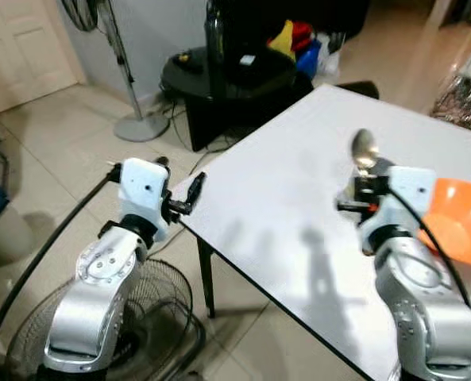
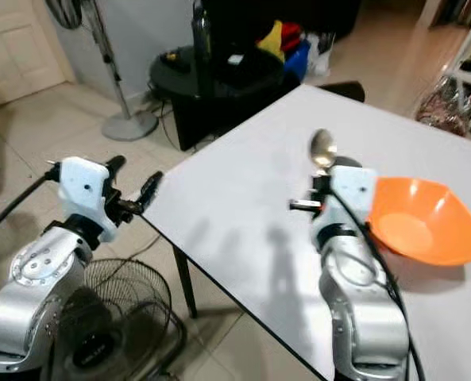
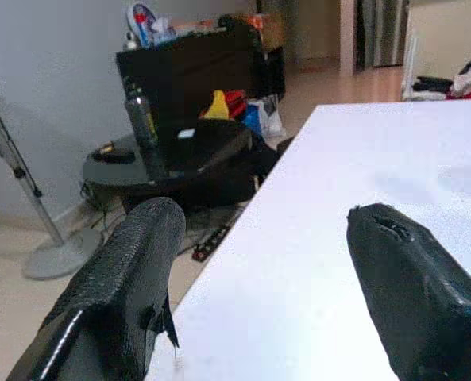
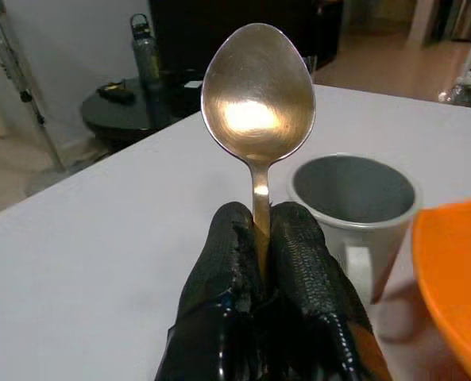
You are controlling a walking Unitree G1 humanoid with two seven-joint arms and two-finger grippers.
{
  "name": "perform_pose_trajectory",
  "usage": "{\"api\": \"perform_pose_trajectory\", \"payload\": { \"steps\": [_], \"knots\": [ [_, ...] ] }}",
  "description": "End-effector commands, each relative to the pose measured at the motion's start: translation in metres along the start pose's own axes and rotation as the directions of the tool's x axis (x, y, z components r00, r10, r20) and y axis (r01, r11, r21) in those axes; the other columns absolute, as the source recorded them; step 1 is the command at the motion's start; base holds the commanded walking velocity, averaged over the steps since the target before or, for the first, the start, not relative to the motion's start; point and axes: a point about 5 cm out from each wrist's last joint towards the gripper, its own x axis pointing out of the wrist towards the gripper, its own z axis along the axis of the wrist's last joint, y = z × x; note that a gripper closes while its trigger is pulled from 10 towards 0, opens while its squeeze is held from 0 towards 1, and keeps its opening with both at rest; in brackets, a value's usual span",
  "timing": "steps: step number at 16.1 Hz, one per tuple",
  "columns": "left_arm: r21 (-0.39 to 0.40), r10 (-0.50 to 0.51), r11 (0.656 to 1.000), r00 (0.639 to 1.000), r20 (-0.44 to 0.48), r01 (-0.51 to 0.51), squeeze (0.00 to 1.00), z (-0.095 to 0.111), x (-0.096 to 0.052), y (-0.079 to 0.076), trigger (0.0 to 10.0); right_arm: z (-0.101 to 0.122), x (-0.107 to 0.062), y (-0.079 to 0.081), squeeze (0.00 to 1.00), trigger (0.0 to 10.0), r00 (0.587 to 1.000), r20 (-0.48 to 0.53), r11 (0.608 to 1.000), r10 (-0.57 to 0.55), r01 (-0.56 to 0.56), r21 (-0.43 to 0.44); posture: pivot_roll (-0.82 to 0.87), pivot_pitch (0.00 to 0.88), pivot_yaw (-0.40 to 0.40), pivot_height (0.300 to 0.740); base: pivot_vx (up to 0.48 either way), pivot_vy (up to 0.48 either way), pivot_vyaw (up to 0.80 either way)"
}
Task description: Setting the table
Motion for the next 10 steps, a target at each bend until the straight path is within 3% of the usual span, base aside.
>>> {"api": "perform_pose_trajectory", "payload": {
  "steps": [1,10],
  "knots": [
    [0.006,0.014,1.0,1.0,-0.006,-0.014,0.0,0.0004,-0.0003,0.0058,10.0,0.0048,-0.0005,0.0072,0.0,10.0,0.999,0.02,1.0,0.027,-0.027,0.011,0.08,0.0,0.052,0.74,0.0,0.266,-0.51],
    [0.017,-0.008,1.0,1.0,-0.011,0.009,0.0,0.0004,0.0025,0.0067,10.0,0.0036,-0.0023,0.0065,0.0,10.0,1.0,0.021,0.999,0.004,-0.005,0.036,0.07,0.0,0.072,0.74,0.0,0.386,-0.78]
  ]
}}
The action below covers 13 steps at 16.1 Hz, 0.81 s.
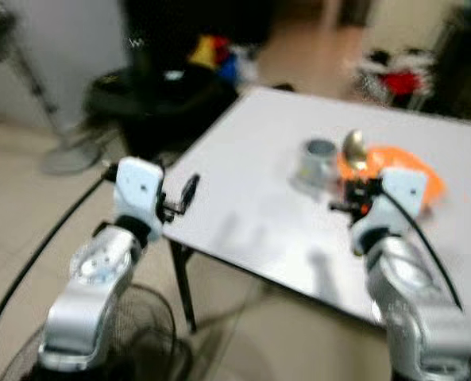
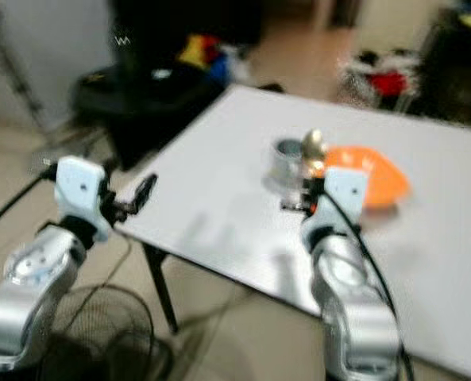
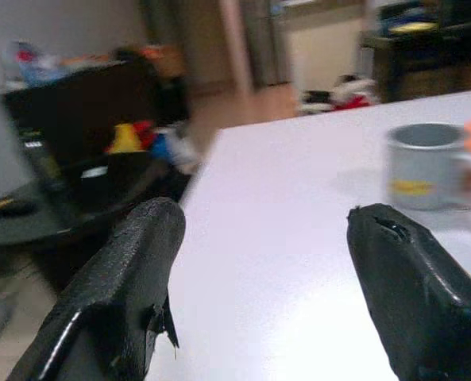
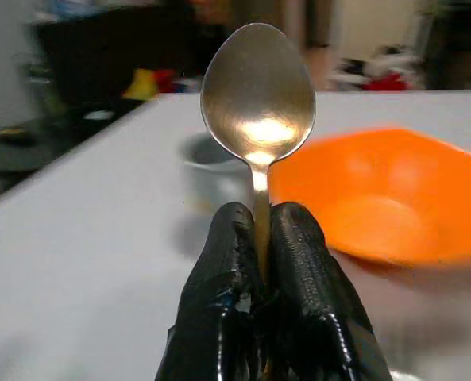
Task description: Setting the table
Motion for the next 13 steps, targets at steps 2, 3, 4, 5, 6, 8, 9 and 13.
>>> {"api": "perform_pose_trajectory", "payload": {
  "steps": [2,3,4,5,6,8,9,13],
  "knots": [
    [0.014,0.007,1.0,1.0,0.003,-0.007,0.0,0.003,0.002,0.005,10.0,0.005,-0.001,0.004,0.0,10.0,1.0,0.025,1.0,0.017,-0.017,0.016,0.07,0.0,0.072,0.74,0.0,0.401,-0.8],
    [0.017,0.007,1.0,1.0,0.003,-0.007,0.0,0.003,0.002,0.006,10.0,0.005,0.0,0.005,0.0,10.0,1.0,0.025,1.0,0.017,-0.017,0.017,0.07,0.0,0.072,0.74,0.0,0.382,-0.8],
    [0.043,0.004,0.999,1.0,0.003,-0.004,0.0,0.004,0.002,0.006,10.0,0.005,-0.001,0.005,0.0,10.0,1.0,0.025,1.0,0.017,-0.017,0.018,0.07,0.0,0.074,0.74,0.0,0.0,-0.8],
    [0.066,0.007,0.998,1.0,-0.002,-0.007,0.0,0.004,0.002,0.007,10.0,0.005,0.0,0.006,0.0,10.0,0.999,0.023,1.0,0.022,-0.022,0.02,0.08,0.0,0.075,0.74,0.0,-0.48,0.0],
    [0.059,0.009,0.998,1.0,0.001,-0.009,0.0,0.004,0.003,0.007,10.0,0.005,0.001,0.007,0.0,10.0,0.999,0.022,0.999,0.028,-0.028,0.019,0.08,0.0,0.075,0.74,0.0,-0.48,0.0],
    [0.035,0.01,0.999,1.0,0.008,-0.01,0.0,0.005,0.002,0.008,10.0,0.004,0.002,0.009,0.0,10.0,0.999,0.014,0.999,0.047,-0.047,0.02,0.08,0.0,0.074,0.74,0.0,0.0,0.0],
    [0.037,0.005,0.999,1.0,0.007,-0.005,0.0,0.005,0.002,0.007,10.0,0.004,0.003,0.012,0.0,10.0,0.998,0.003,0.998,0.064,-0.064,0.024,0.08,0.0,0.073,0.74,0.0,0.0,0.0],
    [0.039,-0.058,0.998,0.998,-0.012,0.059,0.0,0.003,0.001,0.0,10.0,-0.004,0.015,0.027,0.0,10.0,0.985,-0.094,0.989,0.145,-0.144,0.021,0.09,0.0,0.073,0.74,0.0,0.0,0.0]
  ]
}}
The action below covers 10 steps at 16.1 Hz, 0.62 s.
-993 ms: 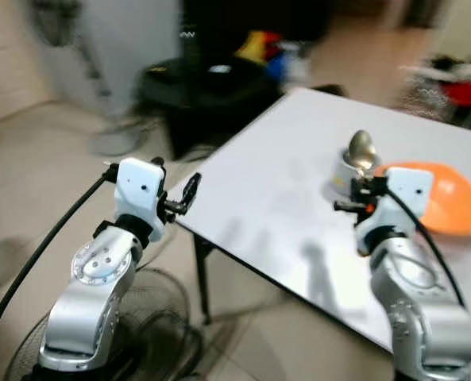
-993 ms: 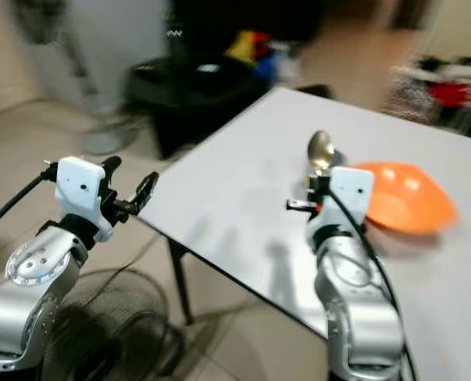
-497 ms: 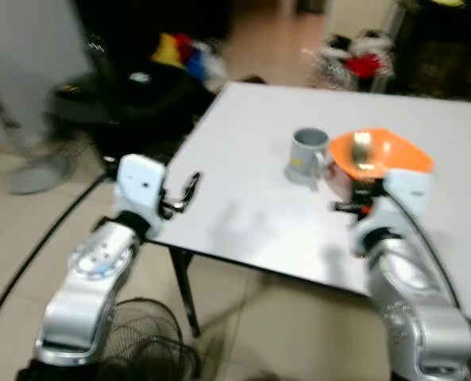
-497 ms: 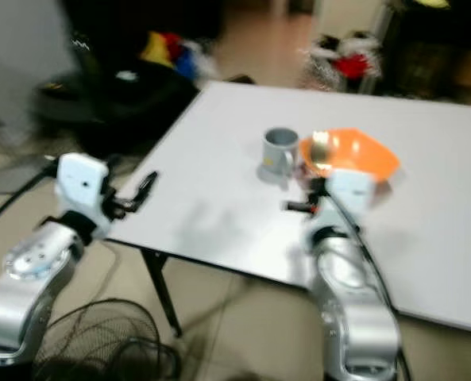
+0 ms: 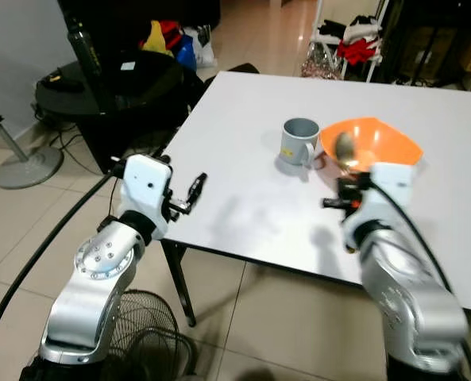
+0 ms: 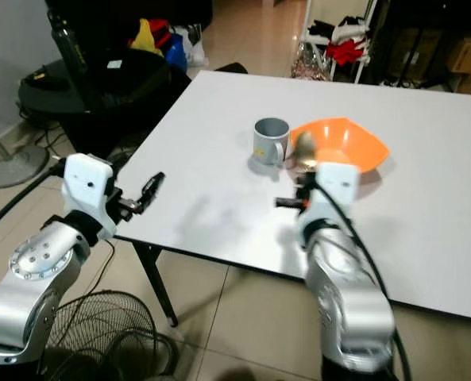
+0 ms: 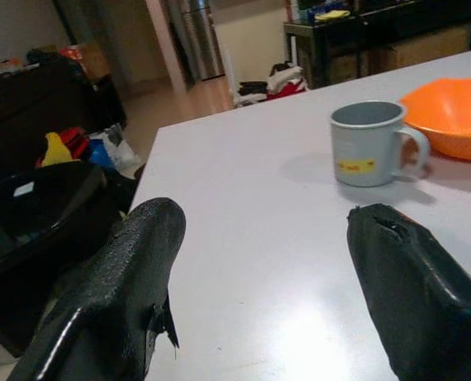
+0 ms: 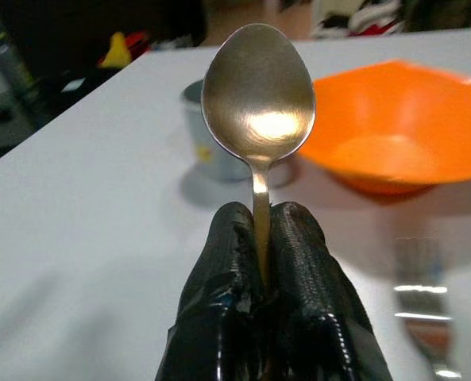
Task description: Setting the table
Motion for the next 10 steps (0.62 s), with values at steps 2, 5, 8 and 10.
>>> {"api": "perform_pose_trajectory", "payload": {
  "steps": [2,5,8,10],
  "knots": [
    [0.011,-0.066,0.998,0.997,-0.048,0.067,0.0,-0.006,-0.004,-0.006,10.0,-0.015,0.013,0.011,0.0,10.0,0.99,-0.132,0.998,0.049,-0.053,-0.028,0.09,0.0,0.073,0.74,0.0,0.0,0.0],
    [0.007,-0.085,0.996,0.995,-0.044,0.085,0.0,-0.006,-0.003,-0.009,10.0,-0.036,0.03,0.012,0.0,10.0,0.959,-0.283,0.997,0.025,-0.043,-0.057,0.08,0.0,0.079,0.74,0.0,0.0,0.0],
    [0.007,-0.129,0.992,0.99,-0.06,0.129,0.0,-0.007,-0.001,-0.013,10.0,-0.052,0.047,0.017,0.0,10.0,0.932,-0.361,0.999,0.03,-0.036,-0.01,0.09,0.0,0.07,0.74,0.0,0.0,0.0],
    [0.004,-0.182,0.983,0.979,-0.095,0.184,0.0,-0.01,-0.001,-0.016,10.0,-0.058,0.057,0.018,0.14,10.0,0.926,-0.377,0.999,0.02,-0.036,-0.035,0.1,0.0,0.071,0.74,0.0,0.0,0.0]
  ]
}}
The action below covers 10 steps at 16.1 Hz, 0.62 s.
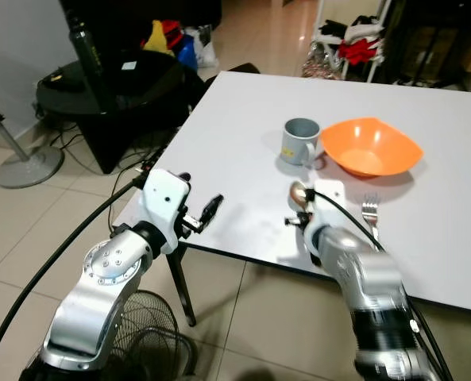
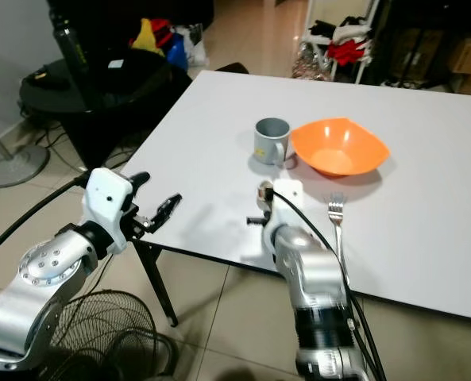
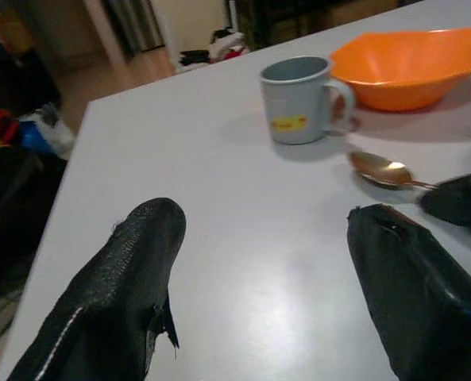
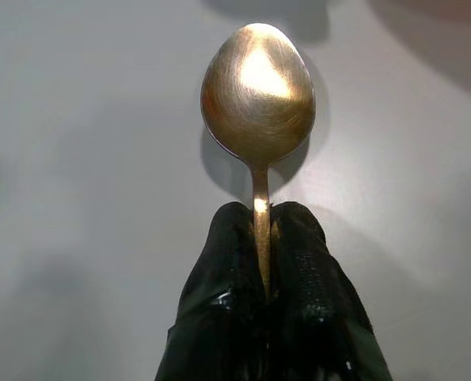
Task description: Setting the table
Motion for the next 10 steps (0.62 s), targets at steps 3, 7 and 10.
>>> {"api": "perform_pose_trajectory", "payload": {
  "steps": [3,7,10],
  "knots": [
    [-0.003,-0.046,0.999,0.999,-0.03,0.045,0.0,-0.001,0.003,0.0,10.0,-0.001,0.014,0.006,1.0,10.0,1.0,-0.019,1.0,-0.007,0.007,0.006,0.1,0.0,0.072,0.74,0.0,0.0,0.0],
    [-0.026,-0.048,0.999,0.998,-0.035,0.047,1.0,0.0,0.014,0.001,10.0,0.004,0.02,0.016,1.0,10.0,0.999,0.03,0.999,0.04,-0.04,-0.003,0.1,0.0,0.078,0.74,0.0,0.0,0.0],
    [-0.092,0.007,0.996,1.0,-0.01,-0.008,1.0,0.001,0.02,0.003,10.0,0.031,-0.006,0.004,1.0,10.0,0.977,0.196,0.992,0.087,-0.068,-0.104,0.1,0.0,0.064,0.74,0.0,0.0,0.0]
  ]
}}
